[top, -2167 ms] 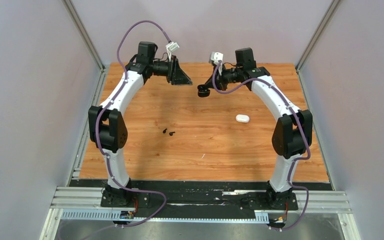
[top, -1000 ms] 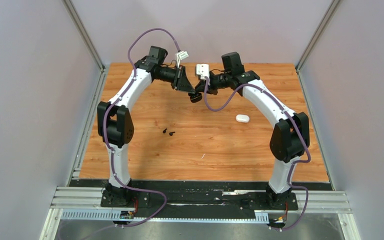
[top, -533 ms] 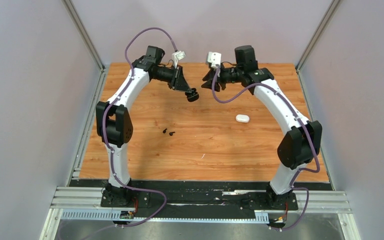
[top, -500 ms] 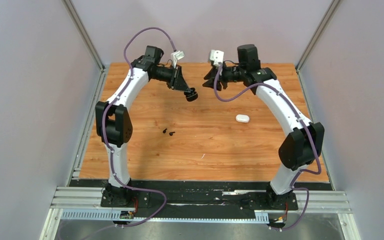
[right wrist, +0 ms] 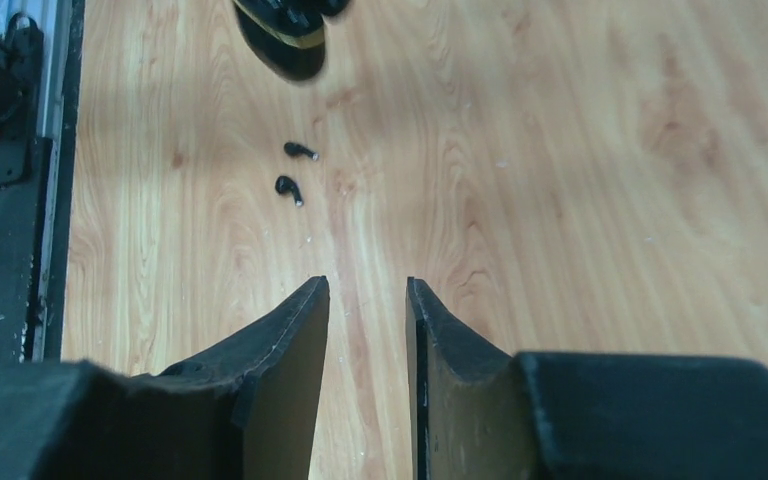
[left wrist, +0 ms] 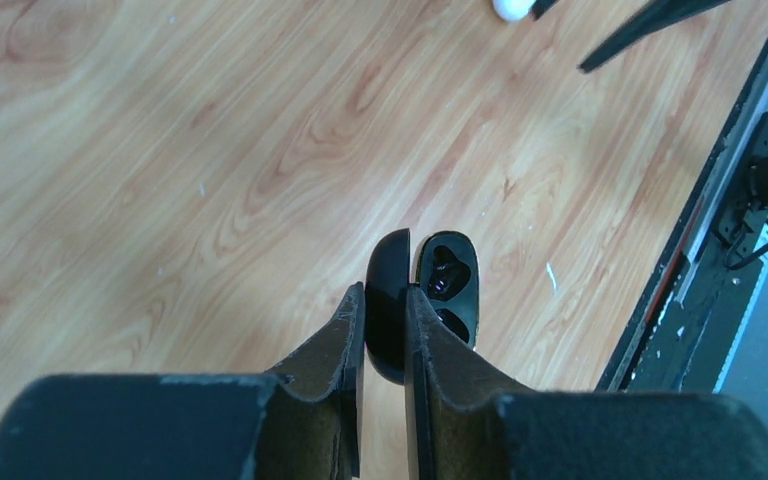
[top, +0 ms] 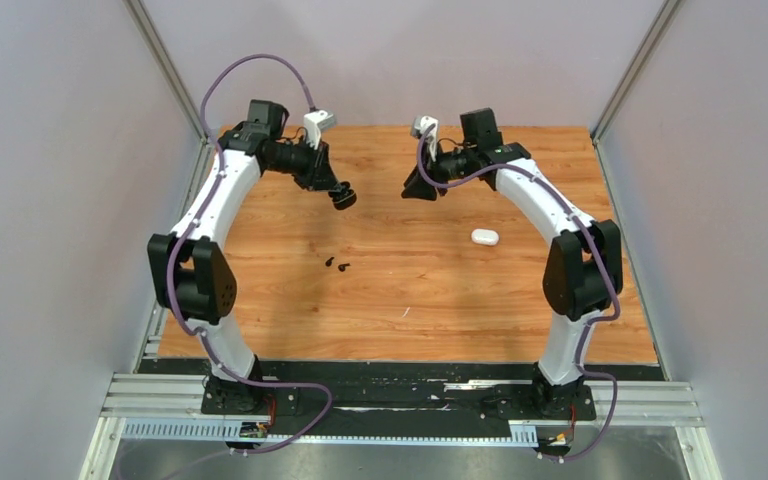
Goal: Insert the wireless bluetooth earbuds into the charging case
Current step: Adjust the left earbud at the center of the board.
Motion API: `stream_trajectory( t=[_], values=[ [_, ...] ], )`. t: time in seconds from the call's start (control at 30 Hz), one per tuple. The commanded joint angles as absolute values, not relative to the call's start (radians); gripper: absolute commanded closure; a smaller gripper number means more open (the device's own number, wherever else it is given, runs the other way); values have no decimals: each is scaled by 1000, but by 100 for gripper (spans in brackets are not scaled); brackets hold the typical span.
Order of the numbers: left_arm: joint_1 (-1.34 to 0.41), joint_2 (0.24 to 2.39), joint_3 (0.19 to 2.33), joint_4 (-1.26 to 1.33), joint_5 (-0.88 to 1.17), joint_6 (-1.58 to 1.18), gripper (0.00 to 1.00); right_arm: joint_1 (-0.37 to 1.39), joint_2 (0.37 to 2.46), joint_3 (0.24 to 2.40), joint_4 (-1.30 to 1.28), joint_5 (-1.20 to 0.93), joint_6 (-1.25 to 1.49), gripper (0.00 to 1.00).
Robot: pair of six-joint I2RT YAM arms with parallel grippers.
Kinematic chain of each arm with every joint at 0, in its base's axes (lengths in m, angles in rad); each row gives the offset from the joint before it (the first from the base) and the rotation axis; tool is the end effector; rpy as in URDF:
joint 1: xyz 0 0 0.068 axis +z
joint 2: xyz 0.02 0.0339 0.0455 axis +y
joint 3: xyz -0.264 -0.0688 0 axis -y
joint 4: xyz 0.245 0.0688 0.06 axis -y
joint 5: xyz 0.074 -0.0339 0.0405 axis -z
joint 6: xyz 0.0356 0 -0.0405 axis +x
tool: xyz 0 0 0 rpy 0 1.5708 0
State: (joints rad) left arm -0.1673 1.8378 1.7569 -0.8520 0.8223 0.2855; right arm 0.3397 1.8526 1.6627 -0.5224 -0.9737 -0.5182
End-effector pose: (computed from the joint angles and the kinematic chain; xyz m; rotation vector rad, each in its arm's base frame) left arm 0.3873 -0.0919 0.3292 0.8389 2.1668 -0.9561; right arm 0.3829 0.1665 0.3183 -1.2909 1.6407 0.9870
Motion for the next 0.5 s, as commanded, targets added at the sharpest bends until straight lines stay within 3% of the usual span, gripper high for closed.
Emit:
stream_trajectory(
  t=[0.0,0.17,0.47],
  values=[
    [-117,1688,1645,-806,792,310,100,389,1920,1688,-622,-983,-669,68],
    [-80,1557,1483,-707,778,261,100,425,2036,1796,-815,-957,-972,73],
    [-63,1397,1339,-700,719,140,100,535,2172,1827,-833,-937,-1145,71]
  ],
)
